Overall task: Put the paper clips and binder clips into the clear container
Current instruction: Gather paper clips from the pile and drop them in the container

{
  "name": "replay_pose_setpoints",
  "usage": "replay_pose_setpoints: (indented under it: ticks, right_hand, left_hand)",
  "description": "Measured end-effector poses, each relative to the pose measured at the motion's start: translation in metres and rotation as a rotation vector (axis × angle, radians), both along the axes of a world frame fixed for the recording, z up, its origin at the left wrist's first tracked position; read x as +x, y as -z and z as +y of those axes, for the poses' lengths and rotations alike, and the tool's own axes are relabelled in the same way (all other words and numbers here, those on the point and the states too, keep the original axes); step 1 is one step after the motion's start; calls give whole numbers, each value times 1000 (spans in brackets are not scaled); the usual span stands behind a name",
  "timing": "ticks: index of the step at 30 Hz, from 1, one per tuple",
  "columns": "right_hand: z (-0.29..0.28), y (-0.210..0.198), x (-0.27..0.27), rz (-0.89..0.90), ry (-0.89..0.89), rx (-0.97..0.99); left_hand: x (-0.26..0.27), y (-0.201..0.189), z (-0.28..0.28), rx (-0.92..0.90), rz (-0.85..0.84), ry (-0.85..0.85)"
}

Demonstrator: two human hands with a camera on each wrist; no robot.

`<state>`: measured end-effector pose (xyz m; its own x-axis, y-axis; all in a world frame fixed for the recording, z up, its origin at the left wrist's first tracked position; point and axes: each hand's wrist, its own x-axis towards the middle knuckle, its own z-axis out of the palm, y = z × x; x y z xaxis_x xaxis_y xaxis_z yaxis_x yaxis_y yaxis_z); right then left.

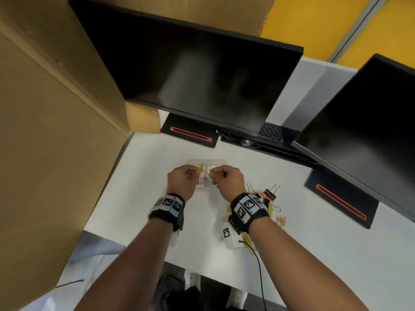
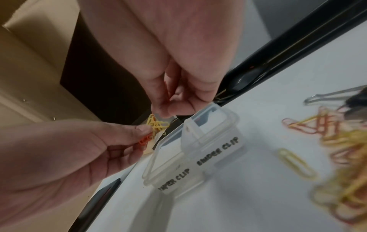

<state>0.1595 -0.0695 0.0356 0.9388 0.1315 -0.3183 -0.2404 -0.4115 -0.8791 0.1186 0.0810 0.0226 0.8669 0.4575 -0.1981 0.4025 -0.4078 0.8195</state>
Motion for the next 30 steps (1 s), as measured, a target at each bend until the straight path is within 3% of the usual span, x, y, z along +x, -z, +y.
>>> replay_pose_setpoints:
  ticks: [8, 12, 17, 24, 30]
  right_hand:
    - [31, 11, 15, 29, -121, -173]
    - [23, 2, 12, 47, -201, -131]
    - [1, -1, -2, -3, -180, -77]
    - [-96, 13, -46, -46, -118, -191]
    - [-172, 33, -96, -25, -51, -306]
  left_hand:
    - [16, 11, 21, 55, 85, 29]
    - [14, 3, 21, 96, 26, 10]
    - [-1, -7, -2, 50, -108, 23]
    - [-38, 4, -49, 13, -87, 275]
    - [-71, 32, -86, 135, 78, 684]
